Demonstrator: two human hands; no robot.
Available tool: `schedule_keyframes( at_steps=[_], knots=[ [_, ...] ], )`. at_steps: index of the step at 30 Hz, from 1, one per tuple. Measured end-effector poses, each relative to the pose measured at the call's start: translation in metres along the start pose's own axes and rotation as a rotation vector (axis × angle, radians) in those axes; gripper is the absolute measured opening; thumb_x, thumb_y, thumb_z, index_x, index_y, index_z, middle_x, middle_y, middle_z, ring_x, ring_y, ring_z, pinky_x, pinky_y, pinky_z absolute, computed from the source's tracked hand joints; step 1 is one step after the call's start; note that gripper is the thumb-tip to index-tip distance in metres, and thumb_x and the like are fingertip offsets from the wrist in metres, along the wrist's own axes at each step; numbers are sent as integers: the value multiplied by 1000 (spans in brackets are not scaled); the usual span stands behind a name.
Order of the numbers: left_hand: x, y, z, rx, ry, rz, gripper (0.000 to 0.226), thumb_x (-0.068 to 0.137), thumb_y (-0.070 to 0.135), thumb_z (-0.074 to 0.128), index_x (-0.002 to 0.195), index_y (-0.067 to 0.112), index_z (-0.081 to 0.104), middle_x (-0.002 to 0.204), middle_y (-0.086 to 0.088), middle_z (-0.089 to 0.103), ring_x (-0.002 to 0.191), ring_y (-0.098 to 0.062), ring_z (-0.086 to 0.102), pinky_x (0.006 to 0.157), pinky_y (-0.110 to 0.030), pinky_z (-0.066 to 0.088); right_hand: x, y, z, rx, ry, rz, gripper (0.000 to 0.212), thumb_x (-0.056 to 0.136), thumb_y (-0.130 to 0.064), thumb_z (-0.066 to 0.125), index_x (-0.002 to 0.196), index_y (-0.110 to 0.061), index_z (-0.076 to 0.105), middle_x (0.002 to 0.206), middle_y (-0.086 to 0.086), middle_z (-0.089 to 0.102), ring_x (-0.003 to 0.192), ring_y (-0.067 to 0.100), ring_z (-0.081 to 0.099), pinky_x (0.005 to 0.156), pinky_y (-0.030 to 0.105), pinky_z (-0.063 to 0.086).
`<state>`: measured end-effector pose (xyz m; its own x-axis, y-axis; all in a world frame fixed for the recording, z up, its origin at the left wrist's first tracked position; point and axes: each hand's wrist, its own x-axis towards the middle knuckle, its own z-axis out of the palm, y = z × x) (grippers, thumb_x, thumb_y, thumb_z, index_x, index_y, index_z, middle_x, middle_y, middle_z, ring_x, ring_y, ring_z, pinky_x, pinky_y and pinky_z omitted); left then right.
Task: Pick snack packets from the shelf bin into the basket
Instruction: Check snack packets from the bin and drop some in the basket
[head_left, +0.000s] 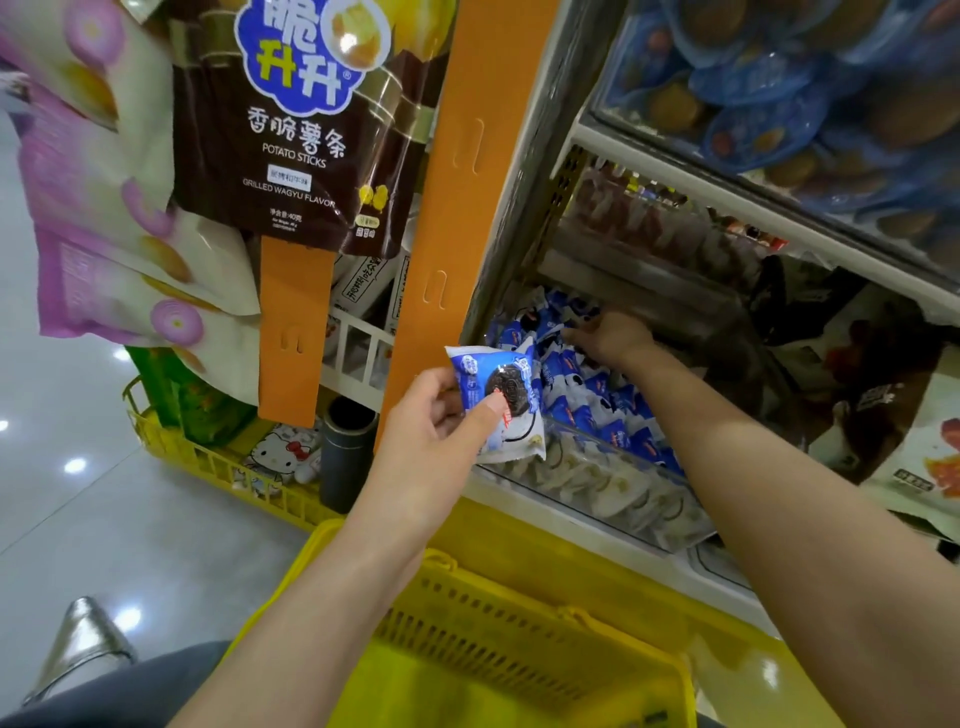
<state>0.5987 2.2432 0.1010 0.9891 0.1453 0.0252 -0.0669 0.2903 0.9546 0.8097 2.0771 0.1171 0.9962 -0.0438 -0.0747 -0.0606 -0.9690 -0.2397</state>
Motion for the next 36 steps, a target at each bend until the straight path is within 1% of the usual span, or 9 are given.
schedule_keyframes(
  at_steps=[5, 9, 11, 14, 19, 22, 27, 33, 36],
  knots=[
    [-4, -1, -6, 31, -1, 9, 17, 88, 16, 58, 99, 29, 54, 99, 8, 66, 82, 8, 63, 59, -3, 45, 1, -8, 6, -23, -47, 31, 63, 84, -62, 49, 106, -4, 57, 97, 13, 63, 84, 24, 59, 69, 29, 41],
    [-2, 0, -10, 31, -2, 17, 18, 89, 18, 57, 101, 31, 53, 100, 8, 65, 83, 8, 63, 60, -4, 45, 1, -11, 10, -54, -15, 72, 56, 85, -47, 57, 123, -6, 49, 119, 12, 58, 107, 28, 57, 89, 37, 48],
    [-1, -1, -10, 29, -6, 21, 19, 89, 18, 57, 102, 31, 53, 102, 8, 65, 85, 7, 63, 61, -4, 46, 2, -11, 10, -4, 0, 84, 43, 85, -45, 57, 105, -6, 58, 102, 9, 64, 91, 24, 62, 78, 33, 50],
    [0, -2, -9, 45, -9, 38, 20, 89, 17, 58, 101, 31, 53, 103, 9, 65, 86, 8, 62, 63, -5, 46, -3, -9, 2, 69, 53, 89, 40, 88, -44, 52, 69, -9, 57, 64, 4, 57, 60, 20, 53, 51, 26, 34],
    [-1, -6, -5, 38, 0, 32, 21, 87, 16, 59, 100, 33, 53, 103, 11, 64, 85, 11, 61, 62, -2, 44, -23, 0, -17, 279, 165, 79, 37, 92, -44, 47, 86, -9, 57, 85, 9, 53, 79, 24, 53, 71, 31, 41],
    [-2, -5, -2, 18, 3, 6, 24, 85, 16, 62, 108, 21, 55, 102, 5, 66, 81, 8, 63, 60, -5, 46, -54, -2, -26, 677, 263, 41, 26, 90, -32, 56, 97, -8, 62, 87, 3, 60, 76, 13, 56, 61, 20, 40],
    [-8, -2, 4, -80, -10, -14, 25, 82, 14, 65, 106, 14, 57, 90, 3, 68, 70, 4, 64, 59, -11, 49, -132, -10, -27, 832, 112, -139, 21, 87, -25, 61, 101, -11, 66, 86, -2, 68, 68, 0, 62, 57, 8, 45],
    [-17, -7, 5, -86, -79, -65, 41, 65, 36, 63, 103, 20, 60, 82, 12, 71, 74, 0, 63, 68, -20, 50, -186, -8, -10, 904, -102, -177, 22, 90, -19, 58, 109, -9, 57, 97, 9, 67, 77, 13, 63, 66, 18, 49],
    [-20, -12, 3, -214, -132, -140, 47, 68, 31, 64, 112, 16, 55, 96, 5, 69, 79, -3, 66, 68, -23, 54, -195, -3, -9, 894, -114, -163, 18, 90, -23, 58, 106, -17, 55, 100, 6, 67, 78, 12, 63, 65, 21, 50]
  ],
)
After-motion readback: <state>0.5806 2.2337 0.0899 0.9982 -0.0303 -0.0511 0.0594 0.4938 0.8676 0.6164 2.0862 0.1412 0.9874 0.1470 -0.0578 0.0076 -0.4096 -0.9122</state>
